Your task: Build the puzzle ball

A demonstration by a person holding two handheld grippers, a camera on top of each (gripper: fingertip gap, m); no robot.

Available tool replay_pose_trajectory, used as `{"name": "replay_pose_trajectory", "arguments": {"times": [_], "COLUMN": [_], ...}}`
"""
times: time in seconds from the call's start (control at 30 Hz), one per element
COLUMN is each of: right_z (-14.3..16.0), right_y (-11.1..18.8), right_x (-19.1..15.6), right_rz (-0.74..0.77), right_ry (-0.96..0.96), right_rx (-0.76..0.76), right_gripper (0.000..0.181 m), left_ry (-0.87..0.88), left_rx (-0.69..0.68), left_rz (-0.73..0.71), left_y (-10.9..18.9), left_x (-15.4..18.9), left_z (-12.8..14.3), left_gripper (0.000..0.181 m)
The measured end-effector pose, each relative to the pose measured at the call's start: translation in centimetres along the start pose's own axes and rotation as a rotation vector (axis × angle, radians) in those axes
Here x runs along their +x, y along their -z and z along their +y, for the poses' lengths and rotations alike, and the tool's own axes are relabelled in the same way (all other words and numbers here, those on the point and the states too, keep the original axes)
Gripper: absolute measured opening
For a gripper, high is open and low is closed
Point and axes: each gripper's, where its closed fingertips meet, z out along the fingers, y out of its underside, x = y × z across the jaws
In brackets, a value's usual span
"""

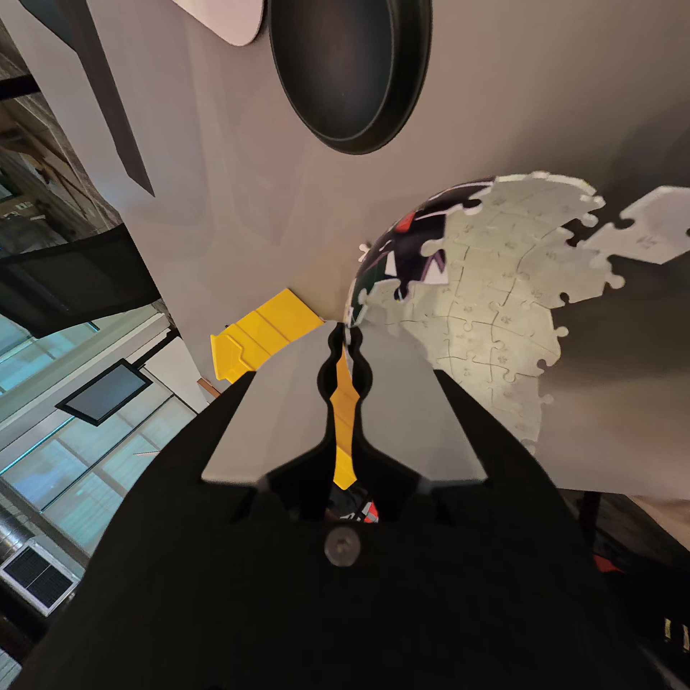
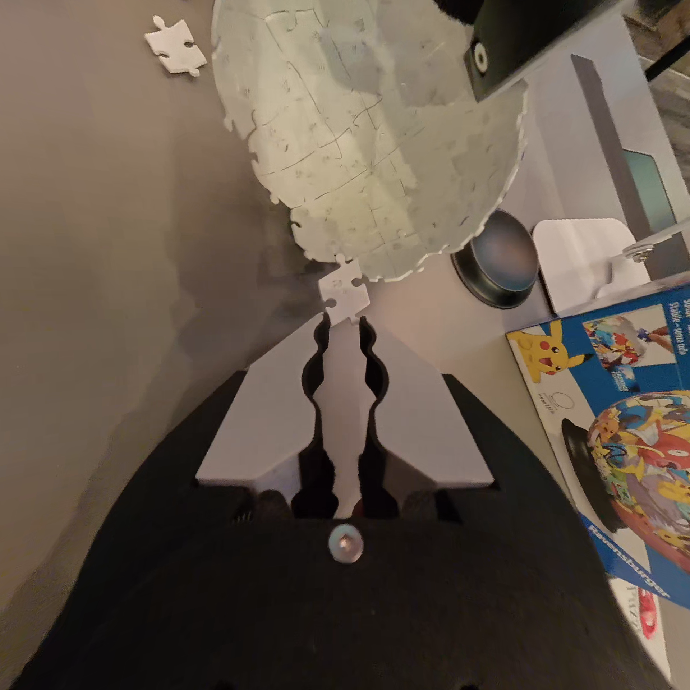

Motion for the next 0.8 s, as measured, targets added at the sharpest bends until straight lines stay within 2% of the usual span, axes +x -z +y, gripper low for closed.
{"name": "replay_pose_trajectory", "arguments": {"times": [0.47,0.8], "right_z": [0.1,0.0], "right_y": [-1.7,-1.7], "right_x": [-0.5,-0.7], "right_rz": [0.046,0.061], "right_ry": [-0.036,-0.086], "right_rx": [-0.051,-0.034], "right_gripper": [0.015,0.021], "left_ry": [0.004,-0.008], "left_rx": [0.031,0.048], "left_rz": [-0.093,-0.138], "left_y": [0.3,0.6], "left_x": [0.1,0.1], "left_z": [-0.2,-0.6], "left_gripper": [0.002,0.002]}}
